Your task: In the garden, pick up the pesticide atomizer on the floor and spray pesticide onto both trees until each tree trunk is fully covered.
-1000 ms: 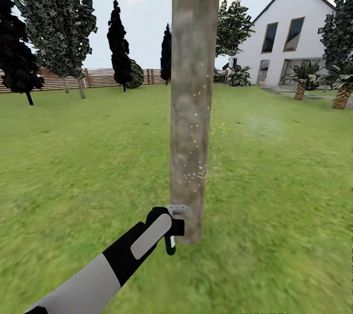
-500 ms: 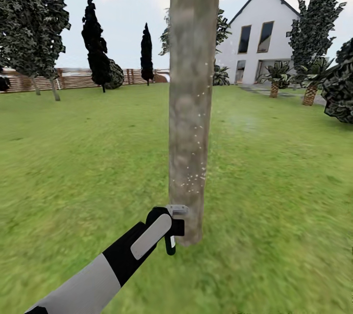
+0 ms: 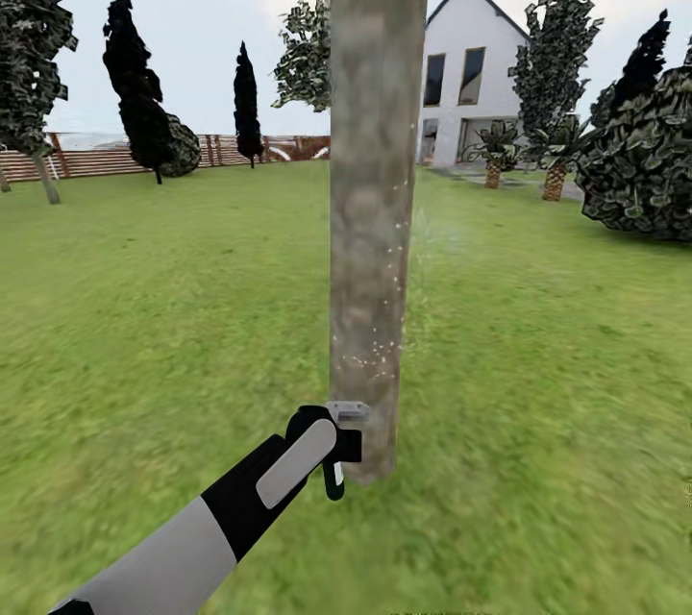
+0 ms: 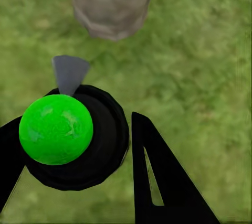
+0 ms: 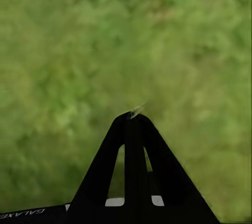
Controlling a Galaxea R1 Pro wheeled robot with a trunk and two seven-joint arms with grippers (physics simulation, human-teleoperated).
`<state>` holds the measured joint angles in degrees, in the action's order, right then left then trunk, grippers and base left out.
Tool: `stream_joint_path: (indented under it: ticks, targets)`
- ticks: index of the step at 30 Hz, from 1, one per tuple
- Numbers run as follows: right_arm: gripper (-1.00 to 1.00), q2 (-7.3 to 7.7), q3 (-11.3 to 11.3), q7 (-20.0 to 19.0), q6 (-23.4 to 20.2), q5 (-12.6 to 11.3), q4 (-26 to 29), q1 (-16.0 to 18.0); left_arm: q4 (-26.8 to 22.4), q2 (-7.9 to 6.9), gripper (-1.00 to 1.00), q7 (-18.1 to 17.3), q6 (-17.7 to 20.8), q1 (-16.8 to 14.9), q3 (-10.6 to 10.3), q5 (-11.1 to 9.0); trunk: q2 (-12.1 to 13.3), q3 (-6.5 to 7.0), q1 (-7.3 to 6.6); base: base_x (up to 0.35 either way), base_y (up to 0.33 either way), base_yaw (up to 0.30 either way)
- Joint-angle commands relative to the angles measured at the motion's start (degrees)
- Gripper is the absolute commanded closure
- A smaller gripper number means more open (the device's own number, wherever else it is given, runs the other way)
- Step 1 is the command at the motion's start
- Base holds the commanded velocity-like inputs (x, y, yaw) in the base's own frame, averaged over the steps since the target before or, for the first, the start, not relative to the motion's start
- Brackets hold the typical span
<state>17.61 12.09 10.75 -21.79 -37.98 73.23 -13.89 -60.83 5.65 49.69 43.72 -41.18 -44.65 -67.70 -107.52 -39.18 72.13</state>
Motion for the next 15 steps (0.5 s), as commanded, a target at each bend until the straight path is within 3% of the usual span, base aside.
stream_joint_path:
  ticks: [1,15]
  targets:
    - [1.0,0.06,0.1,0.6,-0.1,-0.6,0.2,0.0,-0.1,-0.02,1.0,0.7,0.0,0.0,-0.1,-0.4,0.0,-0.05,0.0,0.001,0.35,-0.246]
    - [1.0,0.14,0.1,0.6,-0.1,-0.5,0.2,0.0,-0.1,-0.02,1.0,0.7,0.0,0.1,-0.1,-0.4,0.0,-0.05,0.0,0.0,0.35,-0.246]
